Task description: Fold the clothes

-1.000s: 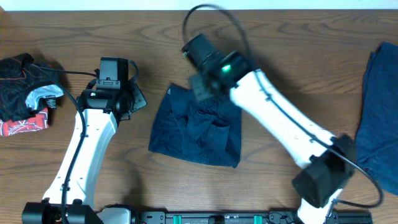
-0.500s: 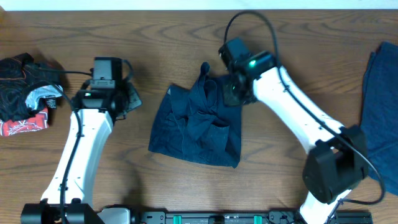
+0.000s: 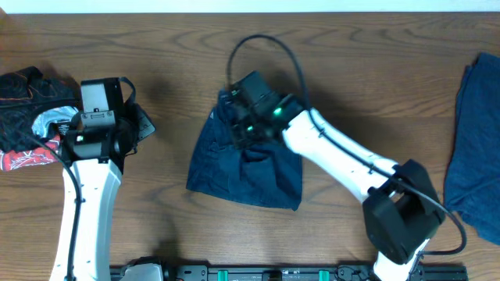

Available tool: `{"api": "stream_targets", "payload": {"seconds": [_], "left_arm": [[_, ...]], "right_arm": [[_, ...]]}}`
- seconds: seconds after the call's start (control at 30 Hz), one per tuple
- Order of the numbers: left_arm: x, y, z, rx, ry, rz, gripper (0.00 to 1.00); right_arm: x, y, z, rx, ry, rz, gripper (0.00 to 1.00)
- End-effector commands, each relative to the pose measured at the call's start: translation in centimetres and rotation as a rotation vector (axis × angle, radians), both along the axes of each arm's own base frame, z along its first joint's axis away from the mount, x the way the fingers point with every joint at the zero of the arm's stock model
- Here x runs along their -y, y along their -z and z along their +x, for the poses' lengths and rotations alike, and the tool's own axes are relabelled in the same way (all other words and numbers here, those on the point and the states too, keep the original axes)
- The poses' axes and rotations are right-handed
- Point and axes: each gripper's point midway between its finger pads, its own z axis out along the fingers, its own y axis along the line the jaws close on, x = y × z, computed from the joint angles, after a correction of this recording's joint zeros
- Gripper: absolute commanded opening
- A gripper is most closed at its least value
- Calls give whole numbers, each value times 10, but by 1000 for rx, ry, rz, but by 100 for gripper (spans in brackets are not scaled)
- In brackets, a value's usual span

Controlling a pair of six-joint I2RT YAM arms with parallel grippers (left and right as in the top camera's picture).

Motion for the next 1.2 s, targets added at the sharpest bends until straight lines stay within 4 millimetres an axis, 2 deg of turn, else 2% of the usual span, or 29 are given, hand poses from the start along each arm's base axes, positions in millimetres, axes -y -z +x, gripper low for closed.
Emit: {"api": "stream_targets", "payload": {"seconds": [0.0,0.07,0.1,0.13,0.17,0.2,0.23,0.33,0.5,0.57,0.67,0.73,0.83,1.03,1.07,1.17], "left_arm": [[-4,-7,-3,16,-1,19,17],[-3,-7,-4,12,-1,18,17],[-3,-6,-5,8,-1,18,17],[-3,-6,-6,5,-1,18,17],[-3,-6,-6,2,-1,17,17],[-3,-5,-7,0,-1,17,17],[-3,-5,-7,-1,-1,17,17],[-3,-6,-8,3,-1,17,17],[-3,-7,-8,4,-1,18,17],[-3,-7,-7,5,-1,18,17],[-3,-7,-7,8,-1,19,17],[-3,-7,-7,8,-1,19,17],[-3,-7,-7,8,-1,19,17],[-3,-9,-5,17,-1,20,17],[-4,-9,-4,21,-1,21,17],[-4,-10,-3,27,-1,21,17]], "right_arm": [[-37,-13,-30,15,-119,71,9],[-50,-16,-39,44,-144,77,10],[-55,-16,-42,63,-149,72,18],[-56,-15,-44,81,-148,58,20],[-56,-14,-43,102,-140,35,17],[-52,-11,-40,127,-122,-1,2],[-46,-9,-35,149,-95,-39,1],[-20,-14,-16,200,-6,-132,1],[12,-46,14,208,61,-130,1],[18,-57,22,201,40,-102,1],[15,-73,28,216,-34,-43,1],[20,-78,33,211,-9,-37,1],[37,-67,28,132,41,-83,1],[78,-9,-14,-81,72,-258,1],[83,2,-22,-108,73,-282,1],[89,19,-34,-142,62,-311,1]]}}
